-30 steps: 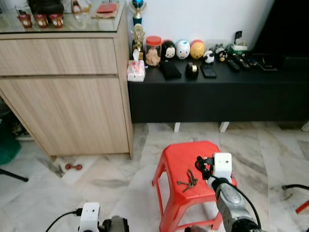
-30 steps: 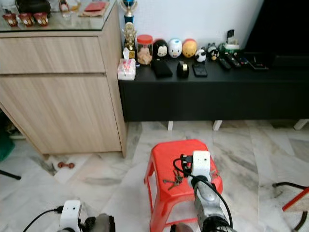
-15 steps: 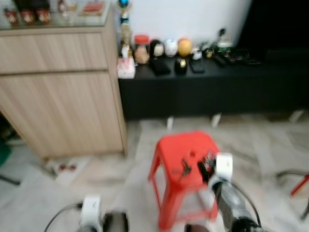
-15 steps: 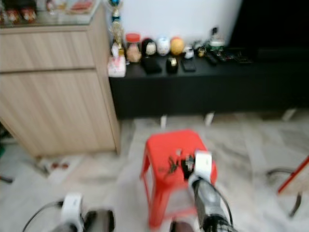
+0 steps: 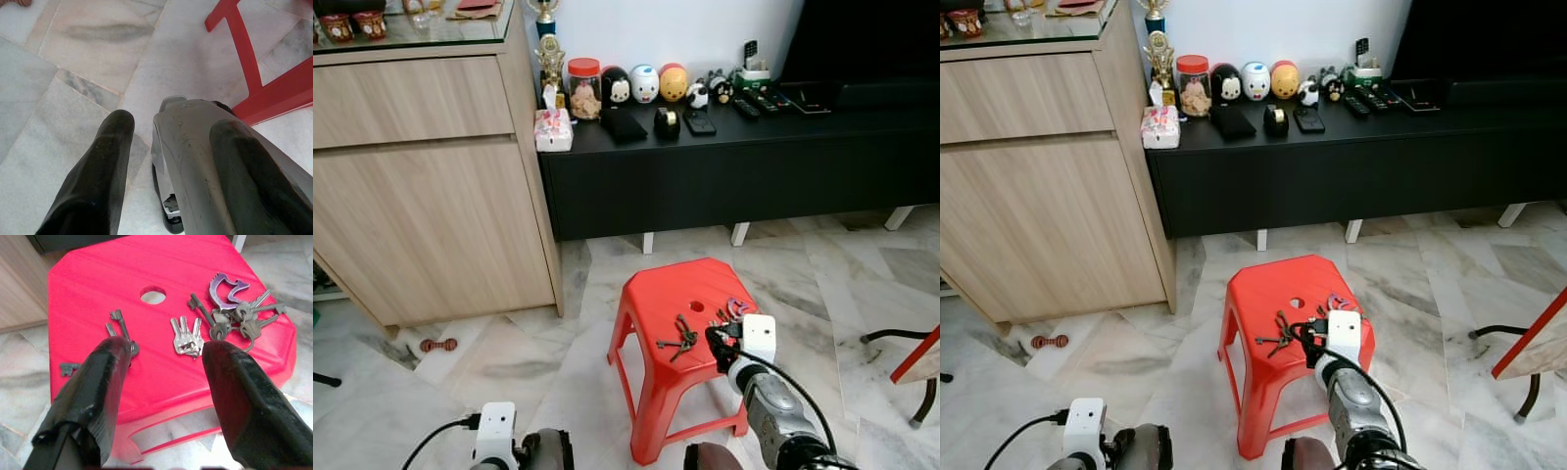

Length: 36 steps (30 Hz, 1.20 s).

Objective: Hang keys on a hook

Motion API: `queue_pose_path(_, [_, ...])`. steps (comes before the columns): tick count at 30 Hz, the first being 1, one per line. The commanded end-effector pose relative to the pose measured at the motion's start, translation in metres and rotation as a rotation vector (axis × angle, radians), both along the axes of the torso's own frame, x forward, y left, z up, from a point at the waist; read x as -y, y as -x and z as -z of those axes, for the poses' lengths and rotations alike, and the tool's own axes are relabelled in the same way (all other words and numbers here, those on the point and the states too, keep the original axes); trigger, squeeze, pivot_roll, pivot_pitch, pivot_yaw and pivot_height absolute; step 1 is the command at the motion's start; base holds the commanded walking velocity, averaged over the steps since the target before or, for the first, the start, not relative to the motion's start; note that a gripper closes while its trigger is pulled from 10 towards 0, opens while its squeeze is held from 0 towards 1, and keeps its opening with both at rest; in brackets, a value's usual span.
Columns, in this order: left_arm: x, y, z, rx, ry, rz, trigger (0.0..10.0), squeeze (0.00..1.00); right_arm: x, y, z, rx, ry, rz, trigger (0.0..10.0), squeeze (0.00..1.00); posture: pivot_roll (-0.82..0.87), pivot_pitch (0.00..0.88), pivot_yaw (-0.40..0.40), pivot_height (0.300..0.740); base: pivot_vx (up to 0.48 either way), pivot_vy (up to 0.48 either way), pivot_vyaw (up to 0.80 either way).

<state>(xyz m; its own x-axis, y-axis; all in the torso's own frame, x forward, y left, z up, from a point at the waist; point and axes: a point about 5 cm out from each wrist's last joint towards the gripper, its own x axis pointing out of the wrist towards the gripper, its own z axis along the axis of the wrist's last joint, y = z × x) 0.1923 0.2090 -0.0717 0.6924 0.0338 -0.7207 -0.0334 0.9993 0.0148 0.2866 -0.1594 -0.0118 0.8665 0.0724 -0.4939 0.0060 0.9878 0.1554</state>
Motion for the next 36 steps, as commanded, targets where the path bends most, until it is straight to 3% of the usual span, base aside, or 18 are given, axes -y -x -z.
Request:
queue_pose_path(1, [0.006, 0.025, 0.015, -0.126, 0.019, 0.011, 10.0, 0.00, 0.003, 0.000, 0.000, -0.008, 0.020, -0.005, 10.0, 0.00, 0.00, 0.023, -0.061, 0.611, 0.277, 0.000, 0.00])
queue_pose_path(19, [0.008, 0.021, 0.013, -0.107, 0.016, 0.014, 10.0, 0.00, 0.006, 0.009, 0.010, -0.062, 0.002, 0.012, 10.0, 0.00, 0.00, 0.021, -0.061, 0.611, 0.295, 0.000, 0.07])
queue_pose_path(28, [0.008, 0.020, 0.013, -0.101, 0.010, 0.021, 10.0, 0.00, -0.001, 0.021, 0.022, -0.160, 0.008, -0.067, 10.0, 0.00, -0.01, 0.024, -0.058, 0.611, 0.000, 0.000, 0.00])
queue_pose_path(30, [0.007, 0.020, 0.013, -0.102, 0.008, 0.022, 10.0, 0.00, -0.006, 0.029, 0.029, -0.228, 0.005, -0.117, 10.0, 0.00, -0.01, 0.025, -0.057, 0.611, 0.000, 0.000, 0.00])
queue_pose_path(36, [0.006, 0.022, 0.013, -0.104, 0.007, 0.023, 10.0, 0.00, -0.022, 0.029, 0.030, -0.251, -0.027, -0.175, 10.0, 0.00, 0.00, 0.033, -0.058, 0.611, 0.000, 0.000, 0.00])
